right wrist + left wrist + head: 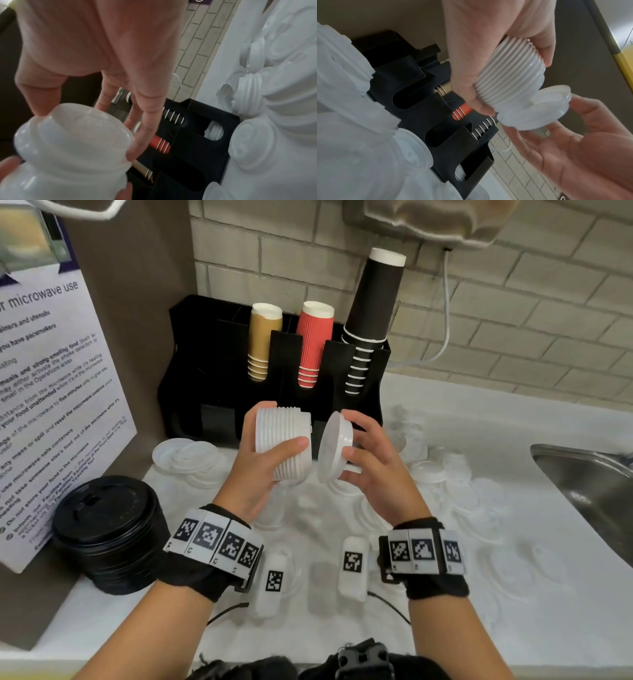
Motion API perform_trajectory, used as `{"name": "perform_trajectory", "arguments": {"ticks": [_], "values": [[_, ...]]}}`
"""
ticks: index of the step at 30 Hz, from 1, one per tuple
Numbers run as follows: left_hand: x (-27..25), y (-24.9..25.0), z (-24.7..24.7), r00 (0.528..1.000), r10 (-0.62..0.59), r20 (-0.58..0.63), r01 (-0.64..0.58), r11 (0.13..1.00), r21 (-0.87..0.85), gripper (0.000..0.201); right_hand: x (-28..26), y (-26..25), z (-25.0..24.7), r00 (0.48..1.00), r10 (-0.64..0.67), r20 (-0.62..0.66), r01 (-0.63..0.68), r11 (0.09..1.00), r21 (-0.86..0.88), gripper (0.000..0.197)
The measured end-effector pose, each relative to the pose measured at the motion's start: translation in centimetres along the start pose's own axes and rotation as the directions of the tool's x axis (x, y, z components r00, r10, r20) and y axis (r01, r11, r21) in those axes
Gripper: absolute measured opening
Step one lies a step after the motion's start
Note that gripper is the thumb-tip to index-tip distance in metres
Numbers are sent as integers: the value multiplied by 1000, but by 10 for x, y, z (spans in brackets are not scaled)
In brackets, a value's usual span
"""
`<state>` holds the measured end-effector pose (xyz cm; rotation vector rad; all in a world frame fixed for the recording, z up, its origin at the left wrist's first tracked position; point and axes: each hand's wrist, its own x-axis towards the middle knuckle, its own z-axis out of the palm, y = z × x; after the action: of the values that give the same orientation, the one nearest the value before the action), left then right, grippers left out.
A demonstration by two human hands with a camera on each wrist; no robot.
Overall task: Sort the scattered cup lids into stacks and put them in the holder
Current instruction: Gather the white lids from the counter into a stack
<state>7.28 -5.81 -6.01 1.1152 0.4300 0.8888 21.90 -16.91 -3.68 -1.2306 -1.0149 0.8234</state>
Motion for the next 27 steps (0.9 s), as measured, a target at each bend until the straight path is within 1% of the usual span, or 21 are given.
{"name": "perform_trajectory", "arguments": {"ticks": [2, 4, 11, 15, 17, 23, 27], "values": [[-1, -1, 2, 999, 8, 38, -9, 1000, 24, 69, -6, 2, 3, 999, -42, -14, 42, 999, 27, 46], [-3, -1, 4, 997, 20, 70, -23, 998, 52, 73, -10, 4, 6, 998, -49, -29, 50, 998, 26, 48], [-6, -2, 6, 985, 53, 162, -78, 985, 153, 76, -14, 9, 11, 999, -18, -50, 19, 999, 27, 52], [-8, -2, 4, 976, 41, 213, -82, 979, 186, 74, -15, 7, 10, 999, -2, -39, 0, 999, -48, 53], [-9, -3, 4, 975, 32, 220, -75, 979, 188, 73, -15, 7, 9, 1000, 1, -26, -3, 998, -64, 51], [-14, -3, 7, 982, 15, 188, -45, 987, 154, 73, -16, 9, 12, 1000, -16, -23, 14, 998, -66, 46], [-16, -2, 13, 983, 7, 182, -26, 994, 105, 78, -18, 7, 12, 999, -33, -23, 30, 995, -99, 48]]}}
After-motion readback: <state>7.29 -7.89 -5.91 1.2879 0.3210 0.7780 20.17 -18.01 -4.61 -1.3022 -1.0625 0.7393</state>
